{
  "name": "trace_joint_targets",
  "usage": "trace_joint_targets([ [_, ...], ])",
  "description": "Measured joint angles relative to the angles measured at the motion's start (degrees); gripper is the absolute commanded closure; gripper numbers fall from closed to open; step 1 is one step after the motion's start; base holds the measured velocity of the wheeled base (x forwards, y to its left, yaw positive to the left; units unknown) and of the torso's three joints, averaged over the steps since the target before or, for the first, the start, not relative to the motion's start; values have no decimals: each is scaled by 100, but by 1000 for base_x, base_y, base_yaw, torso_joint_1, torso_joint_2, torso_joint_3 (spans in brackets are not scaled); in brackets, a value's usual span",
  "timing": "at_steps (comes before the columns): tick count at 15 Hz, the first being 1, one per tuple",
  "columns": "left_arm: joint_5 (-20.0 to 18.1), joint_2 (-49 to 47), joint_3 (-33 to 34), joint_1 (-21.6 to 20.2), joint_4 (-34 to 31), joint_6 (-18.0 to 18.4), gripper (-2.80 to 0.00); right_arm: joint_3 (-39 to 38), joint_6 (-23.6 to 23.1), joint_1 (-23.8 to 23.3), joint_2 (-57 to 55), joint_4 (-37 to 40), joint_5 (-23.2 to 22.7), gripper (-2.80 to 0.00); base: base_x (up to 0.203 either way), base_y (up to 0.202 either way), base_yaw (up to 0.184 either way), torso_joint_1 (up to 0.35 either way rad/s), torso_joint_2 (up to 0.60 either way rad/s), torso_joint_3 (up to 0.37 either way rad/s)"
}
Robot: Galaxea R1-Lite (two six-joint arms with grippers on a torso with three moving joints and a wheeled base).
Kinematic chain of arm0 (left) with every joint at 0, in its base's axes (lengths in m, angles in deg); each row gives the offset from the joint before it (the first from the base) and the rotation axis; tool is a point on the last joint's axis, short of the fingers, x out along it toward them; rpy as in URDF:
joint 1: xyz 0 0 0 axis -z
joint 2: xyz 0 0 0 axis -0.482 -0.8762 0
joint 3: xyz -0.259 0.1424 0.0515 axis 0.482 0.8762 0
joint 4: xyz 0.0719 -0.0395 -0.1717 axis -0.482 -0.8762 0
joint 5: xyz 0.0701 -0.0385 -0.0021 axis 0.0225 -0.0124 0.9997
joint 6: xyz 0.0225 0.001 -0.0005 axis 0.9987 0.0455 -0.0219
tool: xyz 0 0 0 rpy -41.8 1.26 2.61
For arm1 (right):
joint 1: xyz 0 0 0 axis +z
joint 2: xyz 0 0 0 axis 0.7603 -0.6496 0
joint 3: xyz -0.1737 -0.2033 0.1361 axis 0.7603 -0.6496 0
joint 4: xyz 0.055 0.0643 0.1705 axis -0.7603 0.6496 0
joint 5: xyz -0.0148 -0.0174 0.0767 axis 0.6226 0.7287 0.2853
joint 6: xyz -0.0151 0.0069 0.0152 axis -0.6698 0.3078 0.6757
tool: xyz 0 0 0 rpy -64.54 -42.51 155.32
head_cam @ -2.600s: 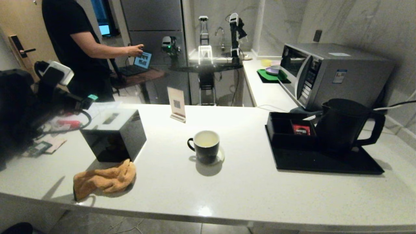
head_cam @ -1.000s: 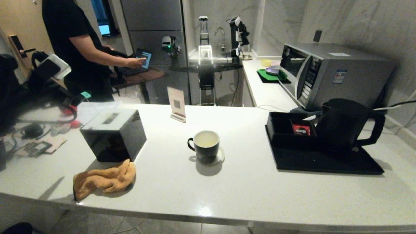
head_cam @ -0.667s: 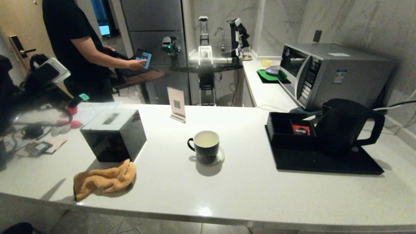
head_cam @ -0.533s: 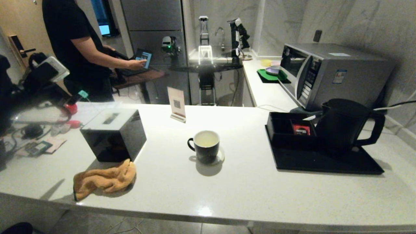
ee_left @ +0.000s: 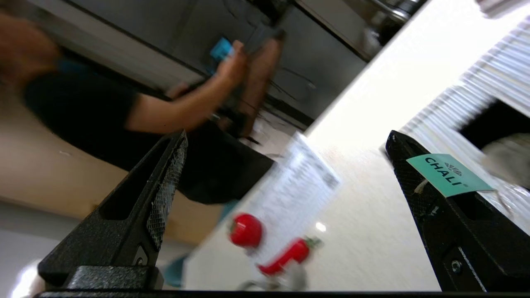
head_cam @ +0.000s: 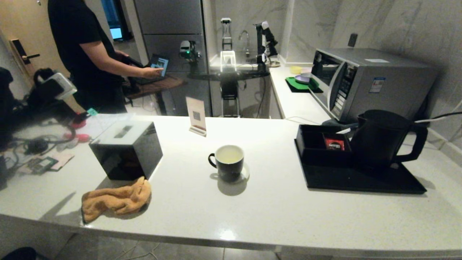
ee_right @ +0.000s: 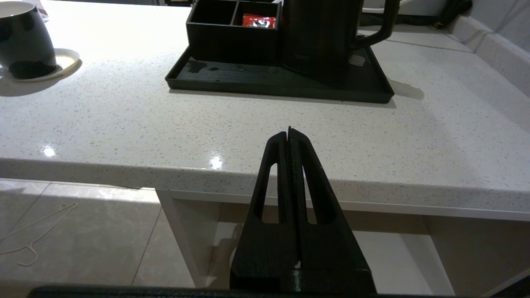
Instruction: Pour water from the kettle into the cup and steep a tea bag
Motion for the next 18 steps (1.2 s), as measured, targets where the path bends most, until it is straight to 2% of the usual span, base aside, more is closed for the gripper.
trace_joint_targets([
  [9, -34, 101, -510, 14, -1619, 27, -280, 0, -1, 0, 0, 2, 0, 0, 0, 0, 0, 0, 0, 0],
  [13, -39, 176, -611, 53, -1823, -107, -280, 0, 0, 0, 0, 2, -2, 0, 0, 0, 0, 0, 0, 0],
  [14, -37, 175, -656, 77, -1825, -123, -190, 0, 0, 0, 0, 2, -2, 0, 0, 0, 0, 0, 0, 0],
  [15, -37, 168, -693, 104, -1828, -128, 0, -2, 0, 0, 0, 2, -2, 0, 0, 0, 0, 0, 0, 0],
  [18, 7, 143, -724, 188, -1828, -136, 0, -2, -1, 0, 0, 0, -1, 0, 0, 0, 0, 0, 0, 0],
])
